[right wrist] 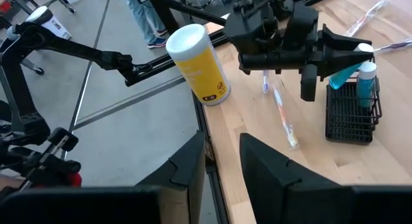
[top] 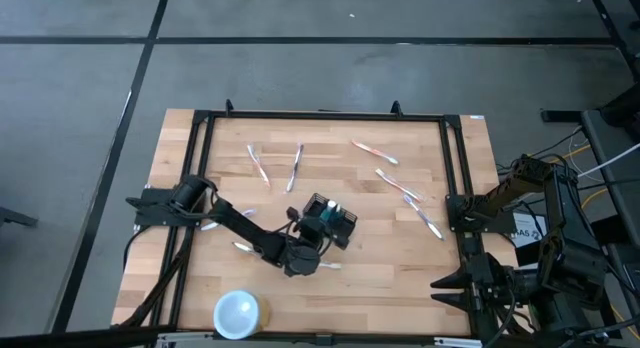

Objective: Pick & Place toothbrushing station
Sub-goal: Put the blue mouthwash into the wire organizer, then put the violet toothbrush into the wire organizer

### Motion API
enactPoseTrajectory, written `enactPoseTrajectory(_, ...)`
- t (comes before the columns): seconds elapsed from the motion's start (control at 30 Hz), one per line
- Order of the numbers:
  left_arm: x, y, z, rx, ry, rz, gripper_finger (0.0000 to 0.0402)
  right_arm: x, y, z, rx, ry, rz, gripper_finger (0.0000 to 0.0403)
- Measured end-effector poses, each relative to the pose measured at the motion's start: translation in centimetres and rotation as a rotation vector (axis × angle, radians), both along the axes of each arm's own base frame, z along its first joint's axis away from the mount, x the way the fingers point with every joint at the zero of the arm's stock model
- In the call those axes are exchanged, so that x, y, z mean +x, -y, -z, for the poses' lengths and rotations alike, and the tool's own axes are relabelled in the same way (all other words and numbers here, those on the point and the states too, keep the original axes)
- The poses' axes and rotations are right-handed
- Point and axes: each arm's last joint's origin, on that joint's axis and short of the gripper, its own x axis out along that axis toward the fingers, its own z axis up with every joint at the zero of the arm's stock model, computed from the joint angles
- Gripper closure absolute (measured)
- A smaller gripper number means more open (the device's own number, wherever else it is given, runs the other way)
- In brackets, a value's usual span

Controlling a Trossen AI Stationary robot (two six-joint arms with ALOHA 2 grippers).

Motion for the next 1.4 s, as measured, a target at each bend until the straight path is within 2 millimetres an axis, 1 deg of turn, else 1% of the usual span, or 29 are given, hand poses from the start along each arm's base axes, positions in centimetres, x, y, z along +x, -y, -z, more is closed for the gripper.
enactPoseTrajectory(0.2,-1.6,0.1,2.1,-0.016,0.054,-0.04,0.0311,0.1,0.0,0.0,0.022,-0.001,0.015,0.0303)
enactPoseTrajectory(0.27,-1.8,-0.1,2.6,-0.02,0.062,-0.04,0.0311,0.1,0.1,0.0,0.029,-0.002,0.021,0.0303)
enactPoseTrajectory(0.5,-1.9,-0.1,2.7,-0.017,0.054,-0.036,0.0311,0.4,0.3,0.1,0.022,-0.008,0.033,0.0303)
enactPoseTrajectory(0.7,-1.9,0.2,2.7,-0.031,0.056,0.007,0.0311,0.6,0.4,0.1,0.019,-0.026,0.028,0.0303)
enactPoseTrajectory(0.73,-1.9,0.2,2.7,-0.032,0.056,0.012,0.0306,0.6,0.4,0.1,0.019,-0.026,0.028,0.0303)
enactPoseTrajectory(0.77,-1.9,0.3,2.7,-0.033,0.056,0.016,0.0293,0.6,0.4,0.1,0.019,-0.026,0.028,0.0303)
enactPoseTrajectory(0.9,-2.0,0.5,2.6,-0.038,0.066,0.02,0.0223,0.6,0.4,0.1,0.019,-0.026,0.027,0.0303)
enactPoseTrajectory(0.97,-2.0,0.6,2.4,-0.038,0.068,0.023,0.0204,0.5,0.4,0.1,0.019,-0.026,0.027,0.0303)
enactPoseTrajectory(1.07,-1.9,0.6,2.1,-0.03,0.056,0.028,0.0196,0.5,0.4,0.1,0.02,-0.026,0.027,0.0303)
enactPoseTrajectory(1.27,-2.0,1.2,0.7,-0.012,0.043,0.044,0.0212,0.5,0.3,0.1,0.023,-0.028,0.028,0.0303)
enactPoseTrajectory(1.4,-2.4,1.5,-1.2,0.027,-0.013,0.046,0.0226,0.5,0.3,0.1,0.023,-0.028,0.027,0.0303)
